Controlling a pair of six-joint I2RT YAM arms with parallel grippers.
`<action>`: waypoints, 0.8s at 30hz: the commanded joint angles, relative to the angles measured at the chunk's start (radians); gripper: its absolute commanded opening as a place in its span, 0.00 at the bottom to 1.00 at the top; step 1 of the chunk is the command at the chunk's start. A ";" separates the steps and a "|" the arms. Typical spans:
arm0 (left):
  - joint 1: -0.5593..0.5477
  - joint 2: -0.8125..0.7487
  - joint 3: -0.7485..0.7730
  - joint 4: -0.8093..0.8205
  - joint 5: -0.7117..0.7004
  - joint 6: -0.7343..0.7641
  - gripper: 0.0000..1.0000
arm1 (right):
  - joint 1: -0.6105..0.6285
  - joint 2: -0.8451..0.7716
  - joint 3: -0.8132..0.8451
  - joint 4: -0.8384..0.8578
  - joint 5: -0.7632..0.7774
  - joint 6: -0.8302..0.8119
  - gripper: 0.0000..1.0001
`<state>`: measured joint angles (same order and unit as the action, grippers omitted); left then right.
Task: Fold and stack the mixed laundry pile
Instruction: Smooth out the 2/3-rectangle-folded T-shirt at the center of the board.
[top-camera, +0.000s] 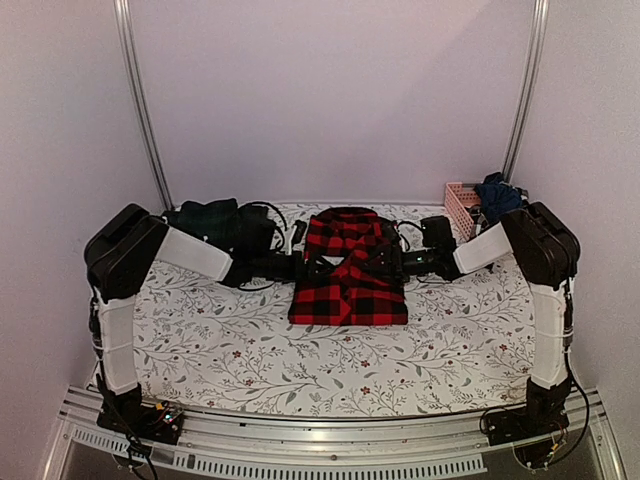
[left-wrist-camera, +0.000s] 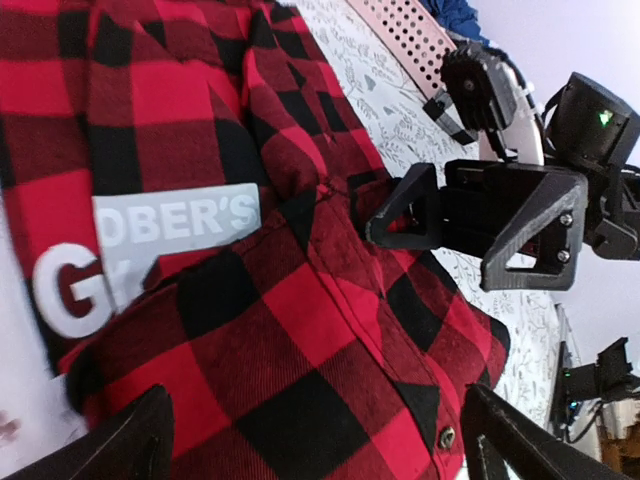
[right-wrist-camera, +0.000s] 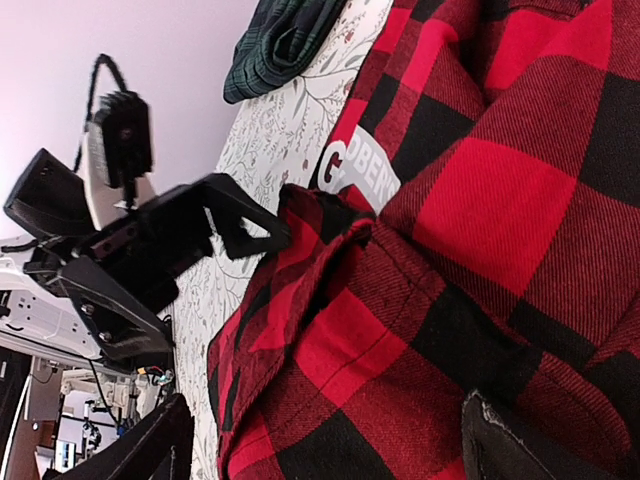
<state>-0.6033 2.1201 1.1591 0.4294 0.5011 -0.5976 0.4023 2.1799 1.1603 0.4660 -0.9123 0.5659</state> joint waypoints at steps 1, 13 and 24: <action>-0.016 -0.289 -0.085 -0.127 -0.256 0.248 1.00 | -0.002 -0.175 -0.014 -0.161 0.047 -0.113 0.91; -0.116 -0.354 -0.278 0.084 0.052 0.063 1.00 | 0.171 -0.297 -0.224 0.123 -0.046 0.207 0.93; -0.094 -0.100 -0.338 0.224 0.131 -0.057 1.00 | 0.129 -0.062 -0.405 0.367 -0.042 0.349 0.92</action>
<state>-0.7372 1.9739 0.8772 0.5652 0.6041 -0.5983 0.5598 2.0426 0.8139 0.7540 -0.9688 0.8356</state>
